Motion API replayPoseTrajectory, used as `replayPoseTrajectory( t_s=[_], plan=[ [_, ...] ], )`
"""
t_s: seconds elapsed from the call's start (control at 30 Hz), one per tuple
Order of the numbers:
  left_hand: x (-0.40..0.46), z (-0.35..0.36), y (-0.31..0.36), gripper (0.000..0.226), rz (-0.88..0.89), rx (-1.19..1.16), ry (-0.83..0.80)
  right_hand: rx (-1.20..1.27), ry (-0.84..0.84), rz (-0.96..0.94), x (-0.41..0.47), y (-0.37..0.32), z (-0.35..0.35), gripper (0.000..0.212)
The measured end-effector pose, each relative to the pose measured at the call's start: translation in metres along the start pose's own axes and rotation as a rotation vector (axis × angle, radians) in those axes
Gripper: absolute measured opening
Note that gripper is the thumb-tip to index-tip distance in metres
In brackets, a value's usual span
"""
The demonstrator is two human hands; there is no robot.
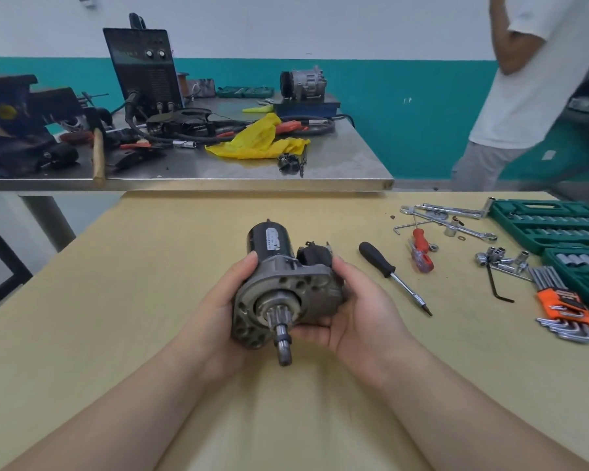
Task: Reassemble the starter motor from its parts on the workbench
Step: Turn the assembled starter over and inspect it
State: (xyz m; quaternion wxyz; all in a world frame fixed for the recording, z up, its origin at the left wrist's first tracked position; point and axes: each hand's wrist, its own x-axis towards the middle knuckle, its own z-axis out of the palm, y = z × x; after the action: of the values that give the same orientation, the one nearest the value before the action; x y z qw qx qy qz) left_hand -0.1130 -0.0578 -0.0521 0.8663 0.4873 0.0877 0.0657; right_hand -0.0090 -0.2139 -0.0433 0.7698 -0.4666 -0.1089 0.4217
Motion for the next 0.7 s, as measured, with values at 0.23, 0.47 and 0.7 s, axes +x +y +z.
replayPoseTrajectory(
  t_s=[0.23, 0.47, 0.7],
  plan=[
    [0.002, -0.007, 0.003, 0.065, -0.133, -0.168, 0.066, -0.036, -0.033, 0.018, 0.002, 0.000, -0.004, 0.050],
    [-0.005, -0.001, 0.008, 0.053, -0.187, -0.162, 0.092, -0.082, -0.141, -0.040, 0.010, 0.002, -0.011, 0.049],
    [0.007, -0.021, -0.002, 0.064, -0.103, -0.323, 0.133, -0.279, -0.161, -0.180, 0.006, 0.008, 0.002, 0.058]
  ],
)
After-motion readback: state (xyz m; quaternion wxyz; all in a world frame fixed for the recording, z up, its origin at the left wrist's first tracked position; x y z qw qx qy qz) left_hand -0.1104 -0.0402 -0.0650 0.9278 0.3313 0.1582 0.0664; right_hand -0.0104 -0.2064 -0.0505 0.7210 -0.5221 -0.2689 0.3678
